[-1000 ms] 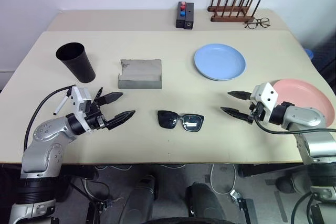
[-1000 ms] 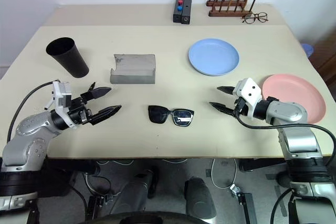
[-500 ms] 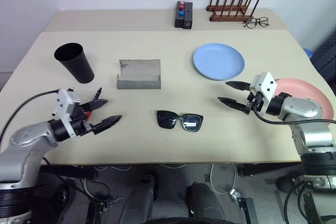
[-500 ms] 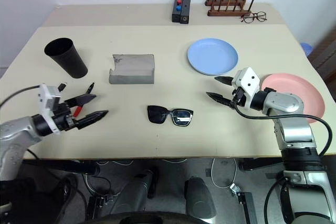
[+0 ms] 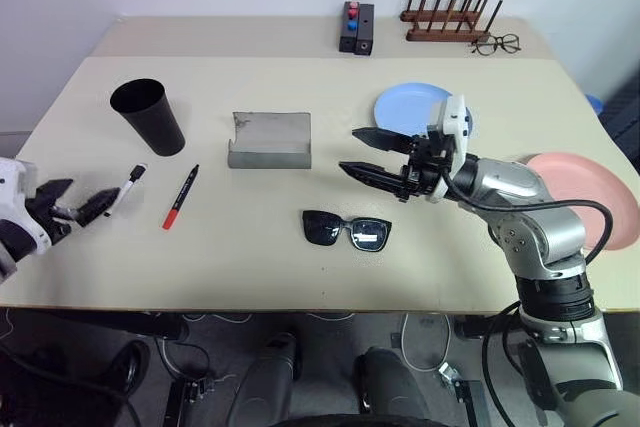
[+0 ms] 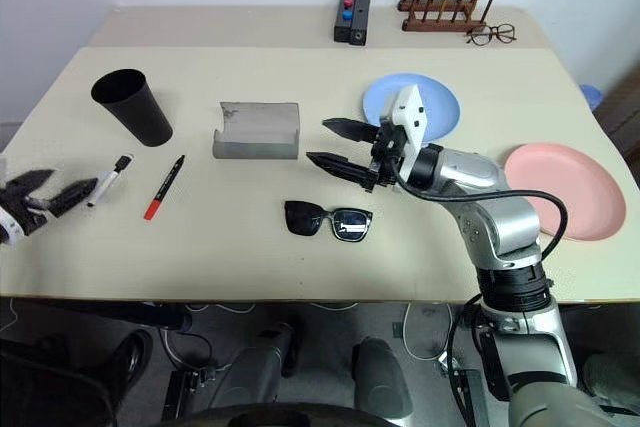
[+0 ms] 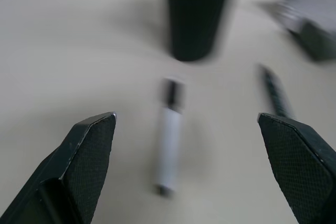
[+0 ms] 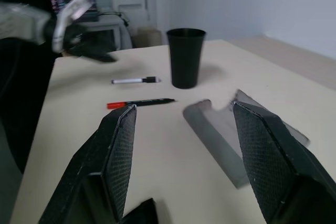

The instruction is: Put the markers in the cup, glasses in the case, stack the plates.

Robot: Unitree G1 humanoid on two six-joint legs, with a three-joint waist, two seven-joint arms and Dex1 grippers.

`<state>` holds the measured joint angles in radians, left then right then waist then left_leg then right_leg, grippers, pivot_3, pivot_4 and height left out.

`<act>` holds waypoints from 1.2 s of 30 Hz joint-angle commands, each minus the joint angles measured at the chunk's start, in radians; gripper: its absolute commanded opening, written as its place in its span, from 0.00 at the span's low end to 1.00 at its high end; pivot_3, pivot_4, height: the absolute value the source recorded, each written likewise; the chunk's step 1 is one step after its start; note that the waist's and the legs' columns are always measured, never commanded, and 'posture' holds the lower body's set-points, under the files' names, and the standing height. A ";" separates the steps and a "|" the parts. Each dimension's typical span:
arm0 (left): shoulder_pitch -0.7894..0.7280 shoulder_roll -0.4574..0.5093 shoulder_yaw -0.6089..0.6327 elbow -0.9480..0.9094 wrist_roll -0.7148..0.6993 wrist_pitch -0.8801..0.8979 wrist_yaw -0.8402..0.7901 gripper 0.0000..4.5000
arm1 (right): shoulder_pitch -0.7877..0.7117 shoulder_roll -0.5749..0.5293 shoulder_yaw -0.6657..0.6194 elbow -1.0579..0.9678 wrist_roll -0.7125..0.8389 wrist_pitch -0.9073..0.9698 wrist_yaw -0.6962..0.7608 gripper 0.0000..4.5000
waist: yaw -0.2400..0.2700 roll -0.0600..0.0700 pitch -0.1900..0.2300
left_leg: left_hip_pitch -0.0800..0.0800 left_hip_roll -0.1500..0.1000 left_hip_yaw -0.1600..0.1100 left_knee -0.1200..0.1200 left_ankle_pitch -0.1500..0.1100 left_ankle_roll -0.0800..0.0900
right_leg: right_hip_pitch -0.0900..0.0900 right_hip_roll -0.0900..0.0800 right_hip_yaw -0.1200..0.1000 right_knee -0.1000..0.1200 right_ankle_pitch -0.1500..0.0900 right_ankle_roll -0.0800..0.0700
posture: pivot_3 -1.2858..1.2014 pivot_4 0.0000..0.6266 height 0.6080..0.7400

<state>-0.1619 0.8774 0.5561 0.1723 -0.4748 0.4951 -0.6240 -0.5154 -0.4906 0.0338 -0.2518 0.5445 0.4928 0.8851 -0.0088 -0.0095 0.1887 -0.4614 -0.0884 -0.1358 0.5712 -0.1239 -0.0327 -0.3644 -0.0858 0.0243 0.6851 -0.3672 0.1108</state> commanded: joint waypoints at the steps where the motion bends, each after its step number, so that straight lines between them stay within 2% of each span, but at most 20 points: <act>1: -0.096 0.029 -0.024 0.127 0.106 -0.081 0.100 1.00 | 0.013 0.022 0.043 -0.033 -0.070 -0.045 -0.047 0.65 | -0.003 0.000 0.000 | 0.000 0.000 0.000 0.000 0.000 0.000 | 0.000 0.000 0.000 0.000 0.000 0.000 | 0.52 0.24 0.98; 7: -0.243 0.067 -0.125 0.314 0.131 -0.012 0.011 1.00 | 0.015 0.012 0.043 -0.048 -0.099 -0.050 -0.070 0.65 | -0.009 0.000 0.000 | 0.000 0.000 0.001 -0.002 0.002 0.002 | -0.002 0.001 0.000 0.001 0.002 0.004 | 0.52 0.24 0.98; 10: -0.310 0.113 -0.300 0.340 0.221 0.094 -0.058 1.00 | 0.008 0.006 0.033 -0.037 -0.105 -0.050 -0.077 0.65 | -0.010 0.000 0.000 | 0.000 0.000 0.000 -0.002 0.003 0.000 | -0.002 0.002 0.000 0.003 0.002 0.004 | 0.52 0.24 0.98; 13: -0.391 0.133 -0.366 0.382 0.229 0.135 -0.156 1.00 | 0.017 0.018 0.041 -0.042 -0.111 -0.056 -0.089 0.65 | -0.008 0.000 0.000 | 0.000 0.001 0.000 -0.002 0.003 0.000 | -0.002 0.003 0.000 0.004 0.002 0.004 | 0.52 0.24 0.98; 20: -0.593 0.191 -0.552 0.571 0.359 0.173 -0.316 1.00 | 0.045 0.035 0.059 -0.036 -0.142 -0.087 -0.106 0.65 | -0.013 -0.001 0.000 | 0.000 0.001 0.000 -0.003 0.004 -0.001 | -0.004 0.004 -0.001 0.005 0.002 0.004 | 0.52 0.24 0.98; 28: -0.766 0.139 -0.663 0.804 0.480 0.112 -0.382 1.00 | 0.061 0.028 0.053 -0.051 -0.151 -0.085 -0.110 0.65 | -0.010 -0.001 0.000 | 0.000 0.001 0.000 -0.003 0.005 -0.001 | -0.004 0.006 -0.001 0.007 0.002 0.005 | 0.52 0.24 0.98; 34: -0.791 0.091 -0.693 0.891 0.528 0.065 -0.403 1.00 | 0.082 0.017 0.060 -0.069 -0.161 -0.078 -0.115 0.65 | -0.011 -0.001 0.000 | 0.000 0.000 0.000 -0.003 0.005 -0.001 | -0.005 0.006 -0.001 0.009 0.002 0.005 | 0.52 0.24 0.98; 35: -0.794 0.085 -0.692 0.903 0.532 0.059 -0.402 0.88 | 0.085 0.015 0.060 -0.072 -0.162 -0.077 -0.114 0.67 | -0.012 -0.001 0.000 | 0.000 0.000 0.000 -0.003 0.005 -0.001 | -0.005 0.006 -0.001 0.009 0.002 0.005 | 0.52 0.24 0.98; 36: -0.795 0.081 -0.694 0.912 0.538 0.051 -0.401 0.80 | 0.088 0.015 0.060 -0.076 -0.163 -0.076 -0.114 0.67 | -0.012 -0.001 0.000 | 0.000 0.000 0.000 -0.003 0.005 -0.001 | -0.005 0.006 -0.001 0.010 0.002 0.005 | 0.52 0.24 0.98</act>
<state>-0.9450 0.9556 -0.1359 1.0696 0.0408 0.5649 -1.0264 -0.4270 -0.4673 0.1015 -0.2747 0.3761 0.4269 0.7718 -0.0204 -0.0108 0.1892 -0.4611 -0.0879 -0.1355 0.5689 -0.1186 -0.0338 -0.3690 -0.0800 0.0234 0.6951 -0.3648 0.1155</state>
